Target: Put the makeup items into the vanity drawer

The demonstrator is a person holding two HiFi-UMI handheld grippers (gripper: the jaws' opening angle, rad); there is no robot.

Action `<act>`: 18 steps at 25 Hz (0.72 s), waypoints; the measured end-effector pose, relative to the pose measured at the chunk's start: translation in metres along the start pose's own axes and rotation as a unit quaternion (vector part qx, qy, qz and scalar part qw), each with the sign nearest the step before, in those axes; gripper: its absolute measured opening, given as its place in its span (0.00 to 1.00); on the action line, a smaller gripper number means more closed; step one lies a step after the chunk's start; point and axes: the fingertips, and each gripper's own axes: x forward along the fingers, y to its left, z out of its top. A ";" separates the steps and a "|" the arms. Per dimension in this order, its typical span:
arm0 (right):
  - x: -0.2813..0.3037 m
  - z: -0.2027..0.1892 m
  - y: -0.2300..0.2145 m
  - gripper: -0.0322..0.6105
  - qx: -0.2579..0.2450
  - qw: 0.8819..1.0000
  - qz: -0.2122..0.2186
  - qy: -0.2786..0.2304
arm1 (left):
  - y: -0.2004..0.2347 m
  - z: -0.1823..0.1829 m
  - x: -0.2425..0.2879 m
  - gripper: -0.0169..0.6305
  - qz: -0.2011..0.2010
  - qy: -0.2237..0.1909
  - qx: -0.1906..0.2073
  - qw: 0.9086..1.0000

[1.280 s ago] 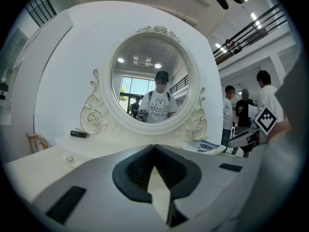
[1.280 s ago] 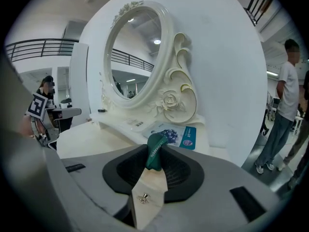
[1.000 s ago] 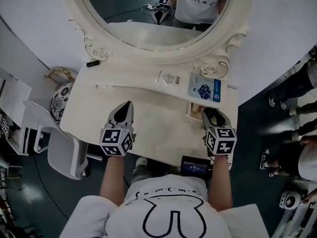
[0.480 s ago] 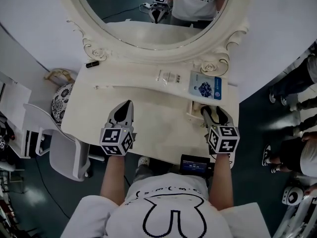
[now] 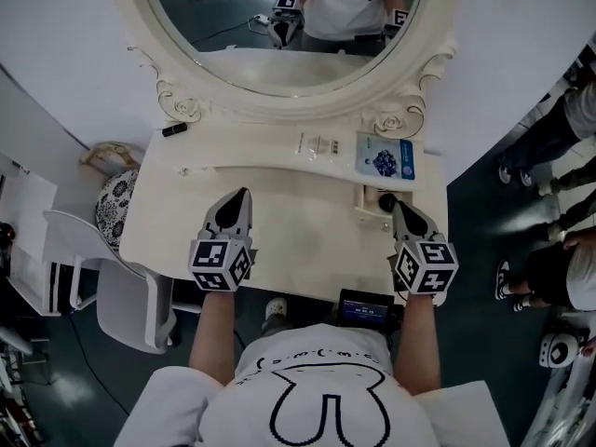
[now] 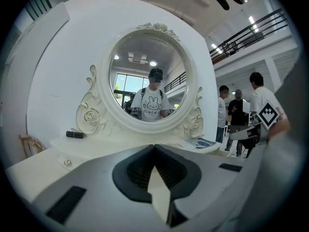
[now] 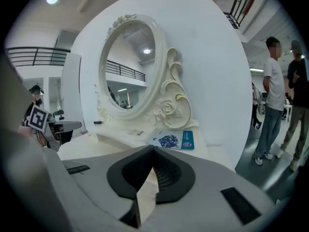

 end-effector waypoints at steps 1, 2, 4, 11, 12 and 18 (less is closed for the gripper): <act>-0.003 0.001 0.002 0.04 -0.008 1.000 -0.008 -0.001 | 0.000 0.001 0.000 0.05 -0.006 -0.001 0.001 1.000; -0.005 0.002 0.004 0.04 -0.014 1.000 -0.016 -0.004 | 0.001 0.002 0.000 0.05 -0.012 -0.002 0.003 1.000; -0.012 0.007 0.008 0.04 -0.021 0.999 -0.030 -0.014 | 0.003 0.004 -0.001 0.05 -0.024 -0.004 0.006 1.000; -0.034 0.015 0.037 0.04 -0.016 0.997 -0.069 -0.044 | 0.016 0.012 -0.008 0.05 -0.073 -0.010 0.018 0.997; -0.036 0.016 0.042 0.04 -0.016 0.996 -0.073 -0.046 | 0.017 0.013 -0.008 0.05 -0.081 -0.011 0.020 0.996; -0.056 0.015 0.075 0.04 -0.021 0.993 -0.095 -0.064 | 0.019 0.016 -0.012 0.05 -0.125 -0.014 0.032 0.992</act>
